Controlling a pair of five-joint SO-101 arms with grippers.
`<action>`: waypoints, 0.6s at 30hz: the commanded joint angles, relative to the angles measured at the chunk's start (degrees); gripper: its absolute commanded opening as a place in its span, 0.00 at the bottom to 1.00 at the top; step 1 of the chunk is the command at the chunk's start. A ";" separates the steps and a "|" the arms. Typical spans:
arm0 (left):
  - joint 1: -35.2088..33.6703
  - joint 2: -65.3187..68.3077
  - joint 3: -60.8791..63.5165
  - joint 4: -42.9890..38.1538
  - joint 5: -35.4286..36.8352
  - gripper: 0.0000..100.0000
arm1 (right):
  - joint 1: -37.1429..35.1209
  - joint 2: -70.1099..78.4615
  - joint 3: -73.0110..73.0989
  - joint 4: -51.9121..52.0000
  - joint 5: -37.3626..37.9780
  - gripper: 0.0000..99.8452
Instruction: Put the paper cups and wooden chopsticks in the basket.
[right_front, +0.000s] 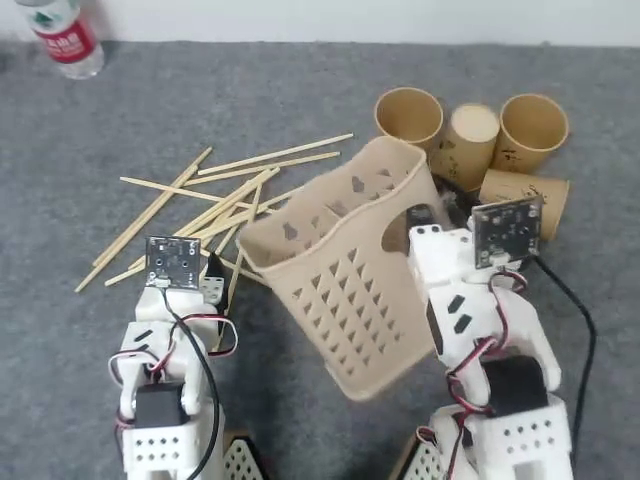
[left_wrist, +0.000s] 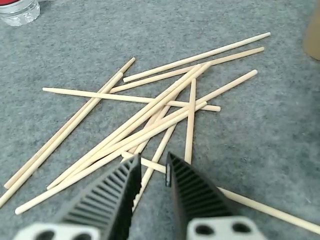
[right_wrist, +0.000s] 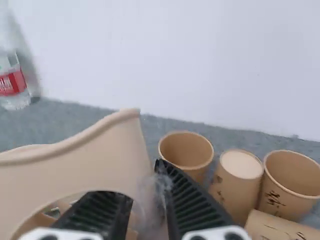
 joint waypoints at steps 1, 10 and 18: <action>0.44 -0.97 -0.22 0.00 0.44 0.08 | -0.22 -1.80 0.70 -6.02 -4.84 0.01; -0.97 -1.05 -0.75 -2.20 2.90 0.08 | 0.40 -1.98 8.44 -4.09 -5.54 0.01; -6.86 -0.88 -17.19 7.38 4.66 0.19 | 0.57 -12.88 16.44 -4.79 -5.45 0.01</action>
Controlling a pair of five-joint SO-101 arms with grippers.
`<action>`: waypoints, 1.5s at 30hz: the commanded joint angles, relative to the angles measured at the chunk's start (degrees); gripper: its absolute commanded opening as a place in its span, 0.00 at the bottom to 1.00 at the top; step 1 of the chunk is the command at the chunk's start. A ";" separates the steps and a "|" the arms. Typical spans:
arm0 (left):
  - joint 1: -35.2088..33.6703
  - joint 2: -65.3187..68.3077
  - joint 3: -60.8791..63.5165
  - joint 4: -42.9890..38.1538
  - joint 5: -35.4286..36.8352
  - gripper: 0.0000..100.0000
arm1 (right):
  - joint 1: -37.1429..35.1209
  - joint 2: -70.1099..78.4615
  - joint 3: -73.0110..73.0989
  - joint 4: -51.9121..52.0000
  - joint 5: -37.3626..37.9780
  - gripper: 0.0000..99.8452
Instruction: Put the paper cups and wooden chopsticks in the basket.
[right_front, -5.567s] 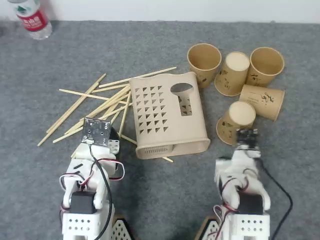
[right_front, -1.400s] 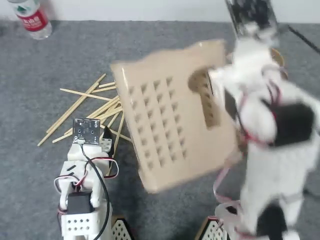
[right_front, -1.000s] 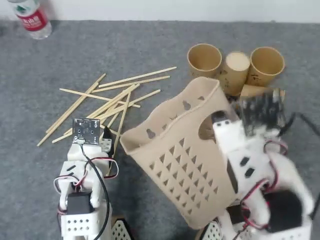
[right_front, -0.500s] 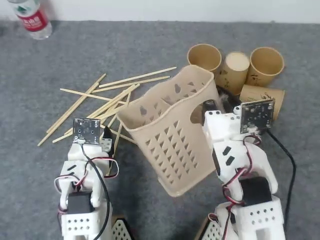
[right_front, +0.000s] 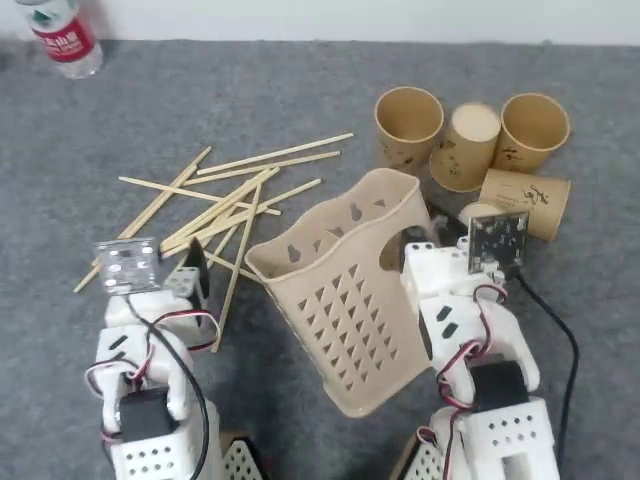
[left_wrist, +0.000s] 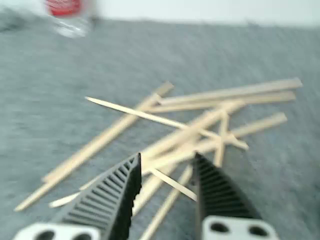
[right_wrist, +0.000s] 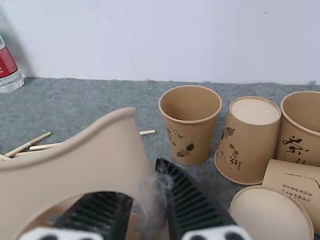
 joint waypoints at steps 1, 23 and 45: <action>0.88 -0.88 -12.53 7.56 -2.11 0.19 | 0.48 -8.84 1.76 -0.40 -0.62 0.01; 18.55 73.76 -77.41 32.62 -3.52 0.19 | 0.31 -21.49 12.75 -5.23 -0.53 0.01; 25.67 105.14 -110.64 50.64 -20.48 0.20 | 0.40 -21.49 12.92 -5.14 -0.44 0.01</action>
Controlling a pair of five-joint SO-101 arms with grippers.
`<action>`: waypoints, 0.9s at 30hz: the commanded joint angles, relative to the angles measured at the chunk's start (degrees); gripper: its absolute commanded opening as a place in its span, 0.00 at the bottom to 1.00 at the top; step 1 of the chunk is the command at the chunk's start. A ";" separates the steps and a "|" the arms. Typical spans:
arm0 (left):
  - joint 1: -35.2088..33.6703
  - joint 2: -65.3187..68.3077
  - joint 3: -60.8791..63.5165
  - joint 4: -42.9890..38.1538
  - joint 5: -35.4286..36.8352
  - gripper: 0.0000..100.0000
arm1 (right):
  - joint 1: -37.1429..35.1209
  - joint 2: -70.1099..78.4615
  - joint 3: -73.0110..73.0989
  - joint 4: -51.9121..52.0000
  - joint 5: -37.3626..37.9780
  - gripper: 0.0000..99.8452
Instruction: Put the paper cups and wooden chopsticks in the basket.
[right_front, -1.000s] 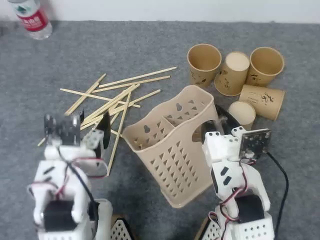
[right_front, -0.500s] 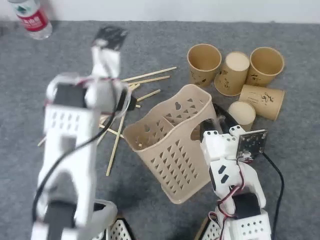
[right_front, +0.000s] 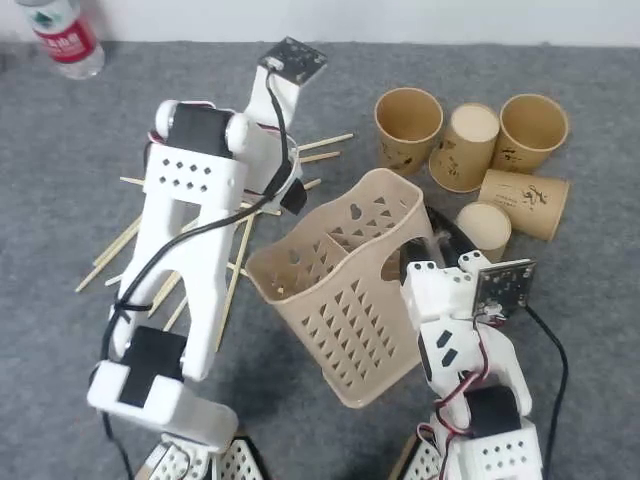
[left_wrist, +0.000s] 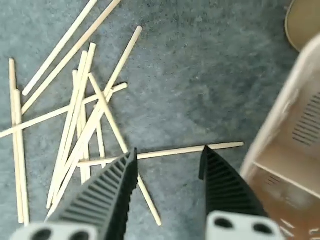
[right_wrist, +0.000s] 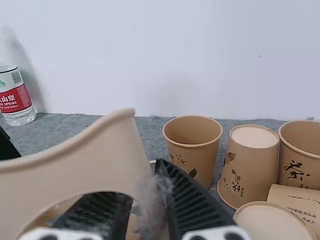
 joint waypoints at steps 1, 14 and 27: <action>0.97 -2.99 -1.36 2.37 -3.52 0.20 | 0.48 -1.27 -0.70 -1.63 -0.44 0.01; 5.19 -0.88 8.13 -3.52 -13.10 0.20 | 0.40 -1.45 -1.23 0.40 -0.44 0.01; 10.20 5.71 7.25 -2.20 -16.62 0.09 | 0.48 -1.45 -1.67 0.84 -0.44 0.01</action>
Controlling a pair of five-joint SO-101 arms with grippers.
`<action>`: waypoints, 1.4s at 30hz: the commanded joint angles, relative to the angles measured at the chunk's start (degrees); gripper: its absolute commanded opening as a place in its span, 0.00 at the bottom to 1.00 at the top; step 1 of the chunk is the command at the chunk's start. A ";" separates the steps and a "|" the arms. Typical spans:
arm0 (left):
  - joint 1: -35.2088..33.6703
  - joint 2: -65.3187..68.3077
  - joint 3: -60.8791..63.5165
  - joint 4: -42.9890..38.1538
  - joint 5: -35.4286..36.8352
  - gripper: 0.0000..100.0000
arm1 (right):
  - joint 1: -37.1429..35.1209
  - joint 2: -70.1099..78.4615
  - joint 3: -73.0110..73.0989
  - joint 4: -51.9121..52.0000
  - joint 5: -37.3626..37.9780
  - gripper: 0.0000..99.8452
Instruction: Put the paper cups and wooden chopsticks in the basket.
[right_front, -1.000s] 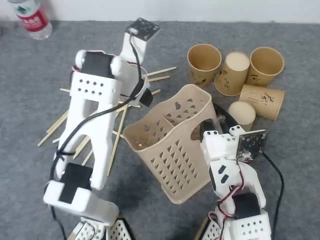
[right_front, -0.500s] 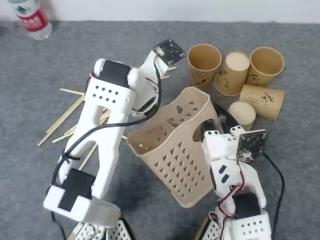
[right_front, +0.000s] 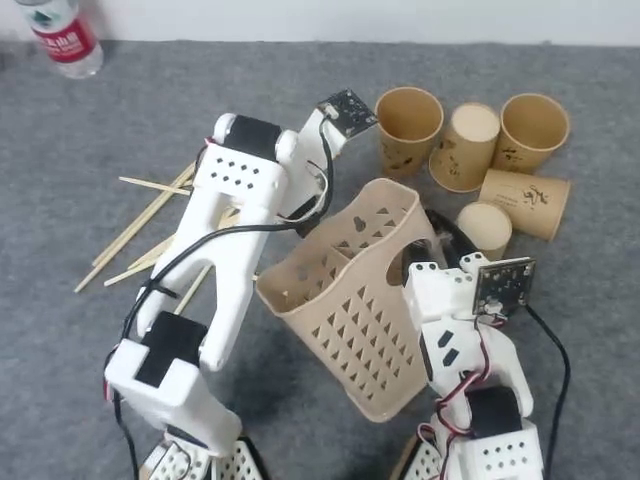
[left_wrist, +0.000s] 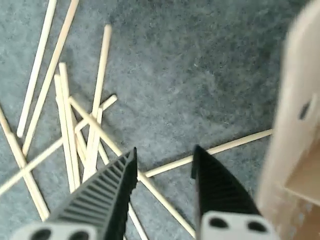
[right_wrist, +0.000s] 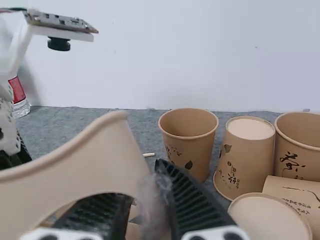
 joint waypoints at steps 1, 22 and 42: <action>4.13 -0.18 -2.51 0.18 -3.96 0.05 | 0.13 -1.54 -1.67 -0.40 -0.44 0.01; 4.40 -12.22 -14.02 4.66 -4.04 0.01 | -0.22 -1.54 1.32 -4.18 -0.44 0.01; 4.48 -10.55 -7.08 4.57 6.07 0.24 | -0.31 -1.54 2.55 -6.29 4.48 0.01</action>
